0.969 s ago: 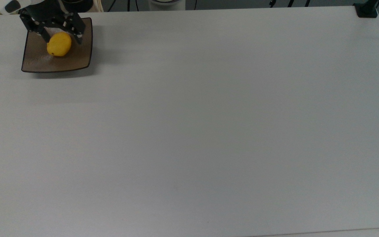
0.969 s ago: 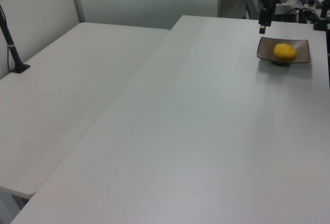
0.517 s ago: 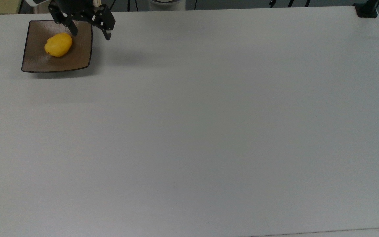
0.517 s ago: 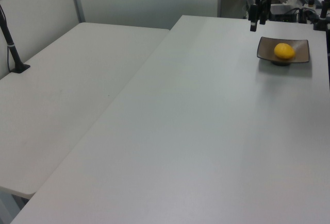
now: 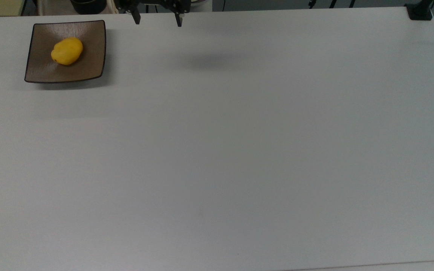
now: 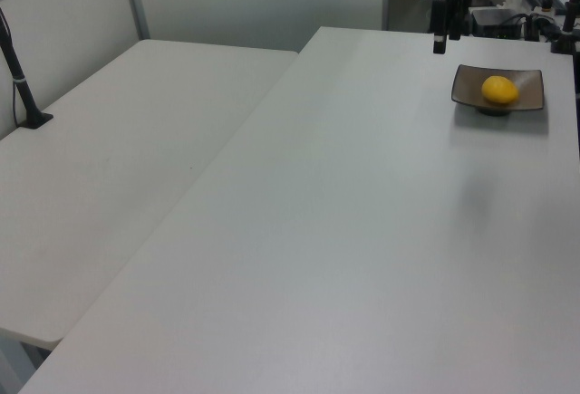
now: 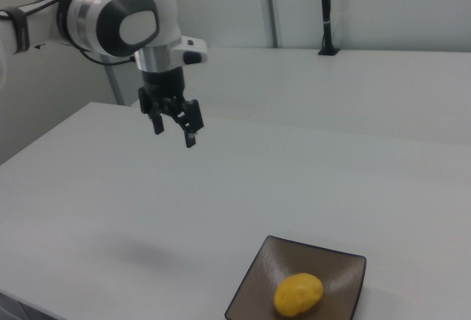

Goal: Put potatoes on a ceramic plate

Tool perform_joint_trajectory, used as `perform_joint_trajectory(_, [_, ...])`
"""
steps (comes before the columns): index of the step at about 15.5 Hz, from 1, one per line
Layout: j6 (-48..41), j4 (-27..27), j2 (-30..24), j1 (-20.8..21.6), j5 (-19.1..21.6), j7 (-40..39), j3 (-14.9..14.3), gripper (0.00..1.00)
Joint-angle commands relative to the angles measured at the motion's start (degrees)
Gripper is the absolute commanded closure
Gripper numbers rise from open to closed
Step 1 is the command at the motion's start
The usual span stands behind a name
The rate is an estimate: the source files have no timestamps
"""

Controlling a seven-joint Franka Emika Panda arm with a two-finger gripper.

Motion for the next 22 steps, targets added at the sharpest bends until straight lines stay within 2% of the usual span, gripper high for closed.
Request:
perform_joint_trajectory(1, [-0.4, 0.2, -0.2, 1.6, -2.2, 2.1, 0.3, 0.00])
perform_joint_trajectory(7, [0.5, 0.5, 0.5, 4.7, -5.6, 4.4, -1.7, 0.00])
perform_joint_trajectory(18, [0.6, 1.5, 1.4, 4.9, -7.2, 3.7, -2.5, 0.00])
perform_joint_trajectory(22, [0.8, 1.5, 1.4, 4.8, -7.1, 1.2, -2.5, 0.00])
